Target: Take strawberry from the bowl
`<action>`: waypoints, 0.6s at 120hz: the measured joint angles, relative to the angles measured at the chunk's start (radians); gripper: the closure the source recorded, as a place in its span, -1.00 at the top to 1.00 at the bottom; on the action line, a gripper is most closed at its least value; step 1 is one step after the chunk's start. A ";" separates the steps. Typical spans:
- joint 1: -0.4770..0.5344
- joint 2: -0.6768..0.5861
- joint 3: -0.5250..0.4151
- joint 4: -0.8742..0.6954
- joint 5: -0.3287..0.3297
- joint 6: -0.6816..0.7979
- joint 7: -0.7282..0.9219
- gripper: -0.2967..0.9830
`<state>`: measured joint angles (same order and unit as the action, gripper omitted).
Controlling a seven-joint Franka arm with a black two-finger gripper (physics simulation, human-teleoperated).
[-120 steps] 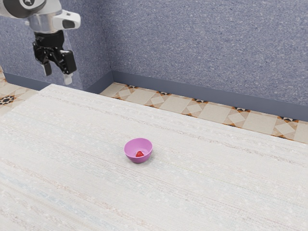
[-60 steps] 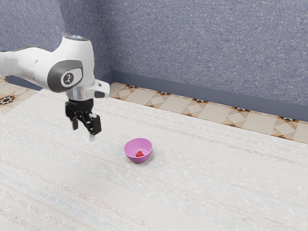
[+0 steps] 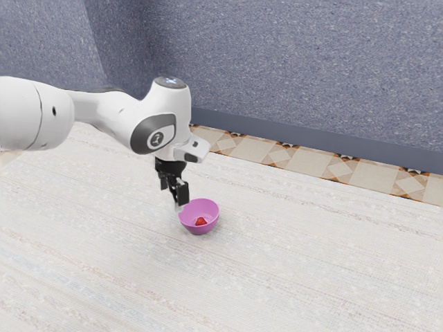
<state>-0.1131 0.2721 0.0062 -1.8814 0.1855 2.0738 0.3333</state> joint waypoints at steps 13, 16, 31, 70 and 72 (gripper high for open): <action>-0.009 0.036 -0.001 0.017 -0.001 0.026 0.073 0.54; -0.010 0.038 -0.001 0.018 -0.003 0.030 0.089 0.54; -0.024 0.043 -0.002 0.019 -0.003 0.047 0.158 0.43; -0.041 0.084 -0.002 0.039 0.000 0.079 0.304 0.18; -0.040 0.090 -0.002 0.043 0.000 0.083 0.311 0.18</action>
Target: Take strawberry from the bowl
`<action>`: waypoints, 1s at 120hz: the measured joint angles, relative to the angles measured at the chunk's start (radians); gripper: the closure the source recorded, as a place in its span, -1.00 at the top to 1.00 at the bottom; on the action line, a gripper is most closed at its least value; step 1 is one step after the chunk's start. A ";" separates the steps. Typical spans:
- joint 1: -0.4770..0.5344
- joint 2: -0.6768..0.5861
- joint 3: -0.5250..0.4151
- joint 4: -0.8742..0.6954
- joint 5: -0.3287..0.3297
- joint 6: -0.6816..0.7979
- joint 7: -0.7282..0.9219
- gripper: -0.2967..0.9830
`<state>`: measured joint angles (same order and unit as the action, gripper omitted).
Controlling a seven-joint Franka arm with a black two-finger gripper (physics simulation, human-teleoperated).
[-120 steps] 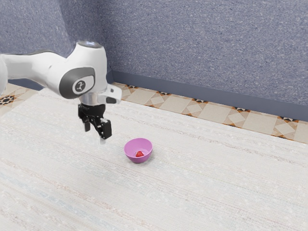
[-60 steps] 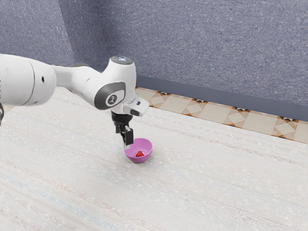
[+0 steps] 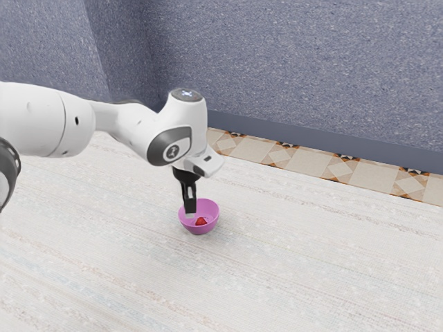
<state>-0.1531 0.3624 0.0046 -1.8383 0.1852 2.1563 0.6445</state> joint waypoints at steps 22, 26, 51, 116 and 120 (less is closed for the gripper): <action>0.000 0.020 -0.001 0.011 -0.008 0.033 0.076 0.16; 0.001 0.021 -0.001 0.011 -0.009 0.039 0.090 0.16; 0.004 0.027 -0.002 0.004 -0.054 0.069 0.183 0.16; 0.035 0.089 -0.001 0.041 -0.107 0.126 0.371 0.15; 0.035 0.089 0.000 0.041 -0.120 0.127 0.377 0.15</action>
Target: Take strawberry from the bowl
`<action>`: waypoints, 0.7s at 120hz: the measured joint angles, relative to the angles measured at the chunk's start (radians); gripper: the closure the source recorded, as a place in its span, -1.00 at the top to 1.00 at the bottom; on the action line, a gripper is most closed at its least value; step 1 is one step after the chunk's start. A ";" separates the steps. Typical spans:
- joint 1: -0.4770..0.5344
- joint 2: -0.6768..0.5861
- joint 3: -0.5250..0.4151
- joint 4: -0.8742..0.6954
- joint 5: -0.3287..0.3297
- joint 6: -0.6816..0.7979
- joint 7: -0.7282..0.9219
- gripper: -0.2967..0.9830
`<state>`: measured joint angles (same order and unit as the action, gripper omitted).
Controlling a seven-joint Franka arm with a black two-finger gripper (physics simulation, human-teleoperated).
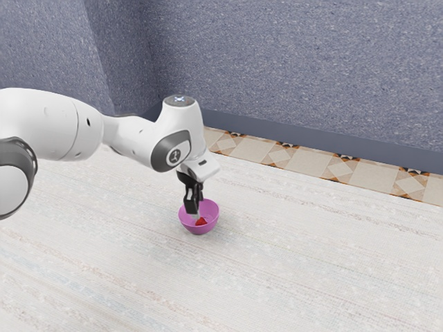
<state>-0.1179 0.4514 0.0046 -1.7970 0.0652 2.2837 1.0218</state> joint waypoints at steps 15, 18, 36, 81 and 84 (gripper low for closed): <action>0.000 0.000 0.003 -0.001 -0.038 0.003 0.017 0.15; 0.001 0.001 0.004 -0.001 -0.043 0.003 0.020 0.15; 0.004 0.011 0.007 -0.003 -0.057 0.005 0.033 0.15; 0.009 0.044 0.011 -0.003 -0.063 0.009 0.046 0.14; 0.010 0.045 0.011 -0.003 -0.066 0.010 0.047 0.14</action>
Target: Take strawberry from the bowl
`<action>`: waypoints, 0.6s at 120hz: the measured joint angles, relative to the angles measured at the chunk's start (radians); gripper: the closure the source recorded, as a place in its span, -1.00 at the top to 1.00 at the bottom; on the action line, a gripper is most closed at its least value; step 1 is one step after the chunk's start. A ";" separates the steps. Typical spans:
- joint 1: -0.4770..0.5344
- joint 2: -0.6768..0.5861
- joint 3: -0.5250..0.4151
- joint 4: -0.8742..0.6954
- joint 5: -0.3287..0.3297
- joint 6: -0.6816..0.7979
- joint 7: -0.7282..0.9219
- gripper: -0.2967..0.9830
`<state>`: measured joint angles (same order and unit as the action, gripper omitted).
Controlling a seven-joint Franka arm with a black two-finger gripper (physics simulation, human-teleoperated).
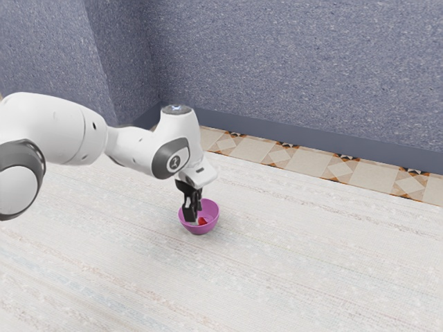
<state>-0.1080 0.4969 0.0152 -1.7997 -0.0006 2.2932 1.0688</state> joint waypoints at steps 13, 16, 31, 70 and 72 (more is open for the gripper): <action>0.001 0.002 0.000 0.000 -0.007 0.002 0.002 0.11; 0.001 0.004 0.000 0.000 -0.007 0.002 0.003 0.10; 0.006 0.013 0.000 0.002 -0.011 0.007 0.006 0.08; 0.007 0.022 0.001 0.007 -0.005 0.025 0.013 0.07; 0.007 0.023 0.001 0.008 -0.005 0.026 0.013 0.07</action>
<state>-0.1010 0.5202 0.0160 -1.7919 -0.0051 2.3188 1.0816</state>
